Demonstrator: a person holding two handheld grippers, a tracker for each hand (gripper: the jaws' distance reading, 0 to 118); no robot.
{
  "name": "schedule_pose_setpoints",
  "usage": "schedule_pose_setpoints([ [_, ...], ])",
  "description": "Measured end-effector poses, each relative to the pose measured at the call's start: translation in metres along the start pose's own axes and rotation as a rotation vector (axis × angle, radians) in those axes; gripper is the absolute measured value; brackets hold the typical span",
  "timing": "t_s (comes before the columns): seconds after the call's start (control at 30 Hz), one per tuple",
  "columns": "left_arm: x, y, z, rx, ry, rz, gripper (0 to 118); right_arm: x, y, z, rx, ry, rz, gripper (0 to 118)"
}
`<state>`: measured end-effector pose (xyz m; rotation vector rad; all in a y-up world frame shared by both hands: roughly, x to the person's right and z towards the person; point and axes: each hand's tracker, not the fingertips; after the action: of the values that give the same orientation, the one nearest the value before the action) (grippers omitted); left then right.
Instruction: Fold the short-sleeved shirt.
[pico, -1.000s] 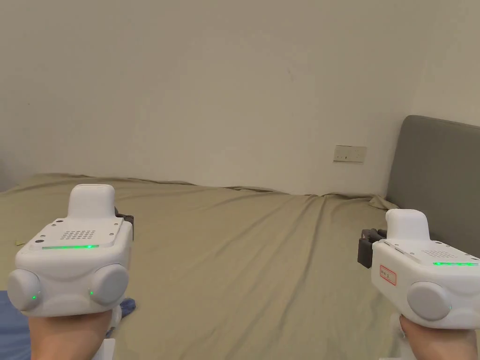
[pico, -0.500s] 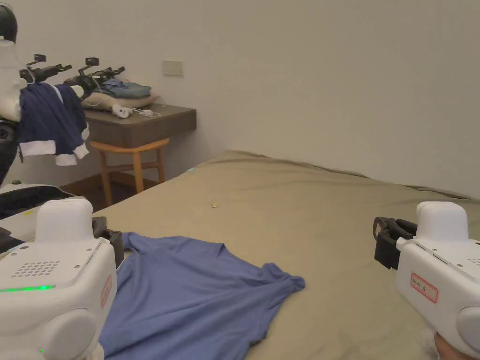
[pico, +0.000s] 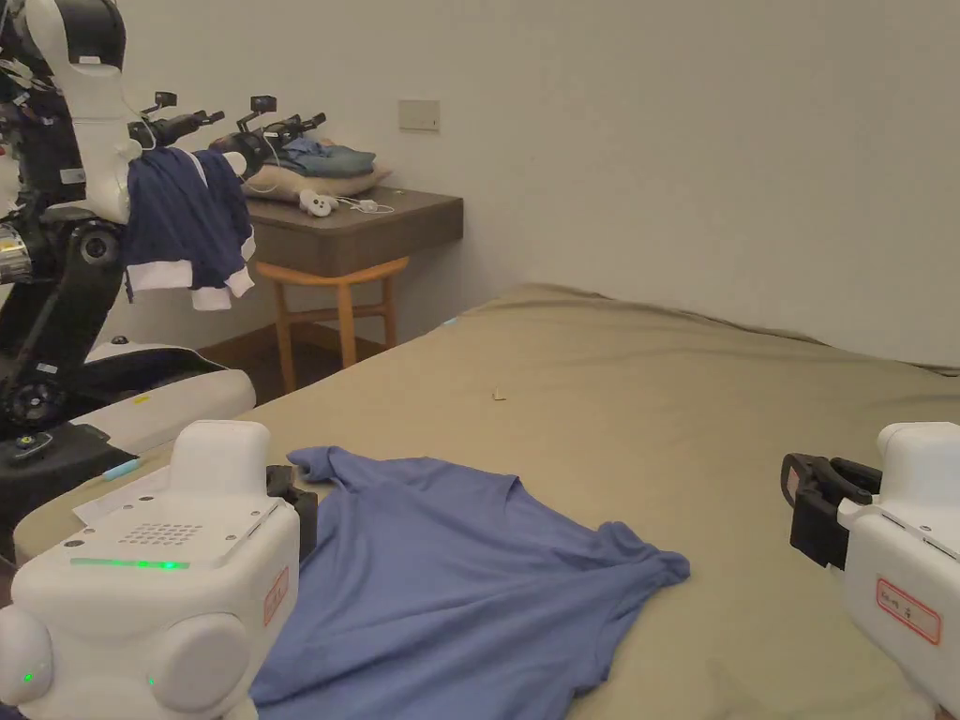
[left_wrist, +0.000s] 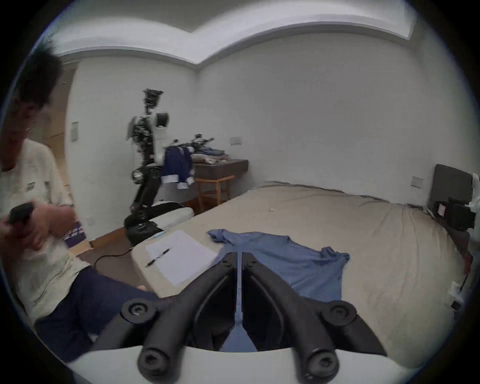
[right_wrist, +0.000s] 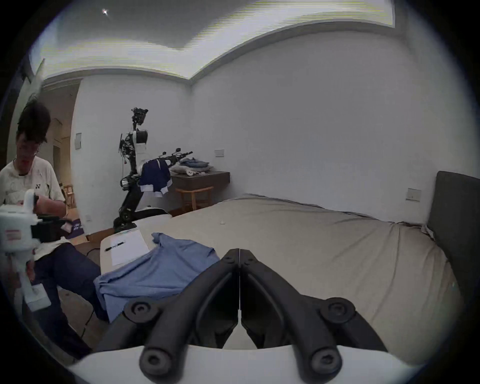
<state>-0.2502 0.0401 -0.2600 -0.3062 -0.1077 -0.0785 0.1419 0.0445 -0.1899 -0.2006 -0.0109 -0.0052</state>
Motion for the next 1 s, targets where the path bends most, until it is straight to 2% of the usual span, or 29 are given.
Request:
schedule_pose_setpoints([
  [0.13,0.029,0.023,-0.081,-0.128,-0.192,-0.054,3,0.035,-0.006,0.012,-0.031,-0.07,0.004,3],
  [0.17,0.038,0.025,-0.105,-0.175,-0.242,-0.066,14,0.044,-0.009,0.015,-0.044,-0.087,0.005,3],
  [0.2,0.048,0.024,-0.125,-0.218,-0.272,-0.112,45,0.051,-0.013,0.019,-0.057,-0.104,0.005,3],
  [0.23,0.058,0.023,-0.148,-0.274,-0.311,-0.134,104,0.059,-0.017,0.022,-0.081,-0.119,0.003,3],
  [0.27,0.069,0.019,-0.169,-0.36,-0.316,-0.147,118,0.066,-0.022,0.024,-0.101,-0.126,0.009,3],
  [0.37,0.095,-0.003,-0.219,-0.492,-0.407,-0.154,118,0.08,-0.038,0.036,-0.156,-0.157,0.05,3],
  [0.67,0.163,-0.096,-0.321,-0.7,-0.436,-0.304,118,0.112,-0.087,0.049,-0.282,-0.212,-0.033,3],
  [0.7,0.169,-0.105,-0.326,-0.706,-0.398,-0.342,118,0.114,-0.091,0.051,-0.288,-0.214,-0.035,3],
  [0.73,0.175,-0.113,-0.33,-0.714,-0.344,-0.404,105,0.114,-0.093,0.053,-0.296,-0.218,-0.04,3],
  [0.77,0.177,-0.117,-0.33,-0.708,-0.357,-0.399,88,0.116,-0.096,0.056,-0.303,-0.222,-0.047,3],
  [0.8,0.172,-0.112,-0.326,-0.696,-0.415,-0.278,80,0.117,-0.098,0.059,-0.308,-0.233,-0.046,3],
  [0.83,0.169,-0.105,-0.325,-0.692,-0.431,-0.214,50,0.119,-0.1,0.062,-0.31,-0.246,-0.047,3],
  [0.87,0.17,-0.1,-0.323,-0.68,-0.426,-0.192,7,0.121,-0.103,0.066,-0.307,-0.249,-0.049,3],
  [0.9,0.173,-0.096,-0.319,-0.607,-0.335,-0.225,2,0.124,-0.105,0.069,-0.304,-0.258,-0.052,3],
  [0.93,0.177,-0.087,-0.311,-0.59,-0.363,-0.25,2,0.128,-0.106,0.072,-0.306,-0.27,-0.065,3],
  [1.0,0.18,-0.071,-0.303,-0.562,-0.386,-0.204,2,0.134,-0.107,0.078,-0.31,-0.284,-0.086,3],
])
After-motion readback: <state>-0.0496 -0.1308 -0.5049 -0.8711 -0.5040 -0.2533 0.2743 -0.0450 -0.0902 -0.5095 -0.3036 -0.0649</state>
